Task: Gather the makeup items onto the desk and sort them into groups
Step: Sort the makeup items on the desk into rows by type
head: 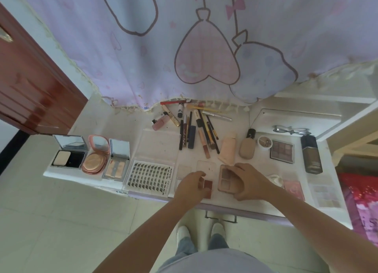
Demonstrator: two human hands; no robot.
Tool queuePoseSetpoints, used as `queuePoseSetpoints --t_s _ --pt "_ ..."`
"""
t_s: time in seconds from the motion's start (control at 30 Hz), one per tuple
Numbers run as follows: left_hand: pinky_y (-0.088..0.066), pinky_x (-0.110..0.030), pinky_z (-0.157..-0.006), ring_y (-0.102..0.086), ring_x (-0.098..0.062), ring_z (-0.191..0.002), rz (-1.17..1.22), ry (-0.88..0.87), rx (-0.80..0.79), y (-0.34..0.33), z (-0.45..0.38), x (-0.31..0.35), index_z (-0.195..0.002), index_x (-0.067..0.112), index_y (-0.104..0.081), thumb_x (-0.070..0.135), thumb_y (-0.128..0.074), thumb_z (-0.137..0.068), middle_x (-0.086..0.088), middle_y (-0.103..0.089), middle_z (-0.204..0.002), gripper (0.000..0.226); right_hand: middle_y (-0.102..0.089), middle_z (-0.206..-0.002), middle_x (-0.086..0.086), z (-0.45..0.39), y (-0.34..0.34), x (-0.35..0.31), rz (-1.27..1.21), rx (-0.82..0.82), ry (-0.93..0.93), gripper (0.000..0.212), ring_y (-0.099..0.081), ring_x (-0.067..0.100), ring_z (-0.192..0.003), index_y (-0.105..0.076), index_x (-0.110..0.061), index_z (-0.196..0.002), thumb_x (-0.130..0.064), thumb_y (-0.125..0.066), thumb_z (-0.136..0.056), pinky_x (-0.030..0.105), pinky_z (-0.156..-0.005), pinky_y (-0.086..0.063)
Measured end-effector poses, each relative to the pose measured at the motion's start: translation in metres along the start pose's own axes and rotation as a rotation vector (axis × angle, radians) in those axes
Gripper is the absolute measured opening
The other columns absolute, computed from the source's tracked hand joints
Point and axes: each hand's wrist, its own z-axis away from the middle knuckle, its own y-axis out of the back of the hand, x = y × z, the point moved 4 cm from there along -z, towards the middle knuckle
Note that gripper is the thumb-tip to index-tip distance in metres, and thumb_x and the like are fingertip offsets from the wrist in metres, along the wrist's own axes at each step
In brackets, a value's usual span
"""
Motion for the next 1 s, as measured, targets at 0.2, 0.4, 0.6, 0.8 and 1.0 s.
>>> queuePoseSetpoints --t_s 0.2,0.4,0.6,0.8,1.0 --pt "-0.049 -0.015 -0.082 -0.049 -0.004 -0.106 0.407 -0.214 -0.284 0.052 -0.006 0.052 -0.136 0.023 -0.028 0.0 -0.074 -0.07 0.011 -0.043 -0.123 0.084 -0.047 -0.117 -0.003 0.016 0.079 -0.048 -0.171 0.108 0.181 0.087 -0.039 0.011 -0.103 -0.032 -0.033 -0.137 -0.044 -0.067 -0.058 0.009 -0.078 -0.025" --pt "-0.056 -0.021 -0.073 -0.067 -0.006 -0.089 0.541 -0.385 -0.326 0.119 -0.004 0.092 -0.112 0.034 -0.054 -0.013 -0.069 -0.068 0.01 -0.065 -0.103 0.066 -0.053 -0.122 0.004 0.033 0.164 -0.09 -0.12 0.32 0.289 0.079 -0.046 0.018 -0.111 -0.049 -0.021 -0.128 -0.054 -0.065 -0.059 0.011 -0.083 -0.024" --pt "-0.053 -0.014 -0.065 -0.067 0.0 -0.083 0.601 -0.522 -0.248 0.155 0.009 0.118 -0.097 0.038 -0.067 0.008 -0.078 -0.05 0.015 -0.072 -0.088 0.057 -0.053 -0.123 0.006 0.043 0.198 -0.101 -0.2 0.411 0.316 0.061 -0.044 0.012 -0.103 -0.052 -0.015 -0.127 -0.024 -0.075 -0.071 -0.002 -0.079 -0.026" --pt "-0.053 -0.014 -0.065 -0.067 0.0 -0.08 0.636 -0.498 -0.199 0.149 0.008 0.113 -0.105 0.026 -0.052 -0.016 -0.067 -0.058 0.015 -0.072 -0.085 0.065 -0.053 -0.122 -0.001 0.043 0.198 -0.096 -0.346 0.37 0.281 0.062 -0.047 0.012 -0.11 -0.054 -0.02 -0.125 -0.028 -0.077 -0.068 0.012 -0.087 -0.035" --pt "-0.055 -0.017 -0.066 -0.068 -0.004 -0.079 0.639 -0.406 -0.231 0.132 0.004 0.094 -0.126 0.02 -0.038 -0.027 -0.061 -0.063 0.0 -0.065 -0.093 0.082 -0.049 -0.105 -0.027 0.039 0.18 -0.081 -0.49 0.258 0.169 0.047 -0.048 -0.011 -0.096 -0.051 -0.044 -0.112 -0.021 -0.07 -0.076 -0.006 -0.076 -0.033"
